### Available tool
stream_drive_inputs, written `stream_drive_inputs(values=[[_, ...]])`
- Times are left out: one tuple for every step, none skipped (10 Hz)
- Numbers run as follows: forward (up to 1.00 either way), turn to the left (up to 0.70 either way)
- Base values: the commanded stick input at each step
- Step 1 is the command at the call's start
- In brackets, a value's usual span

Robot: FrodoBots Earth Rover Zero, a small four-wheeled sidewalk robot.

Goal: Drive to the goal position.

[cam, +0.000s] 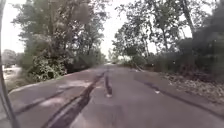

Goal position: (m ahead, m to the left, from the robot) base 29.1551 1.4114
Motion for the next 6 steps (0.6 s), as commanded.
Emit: stream_drive_inputs(values=[[0.7,0.02],[0.7,0.02],[0.7,0.02],[0.7,0.03],[0.7,0.03],[0.7,0.03]])
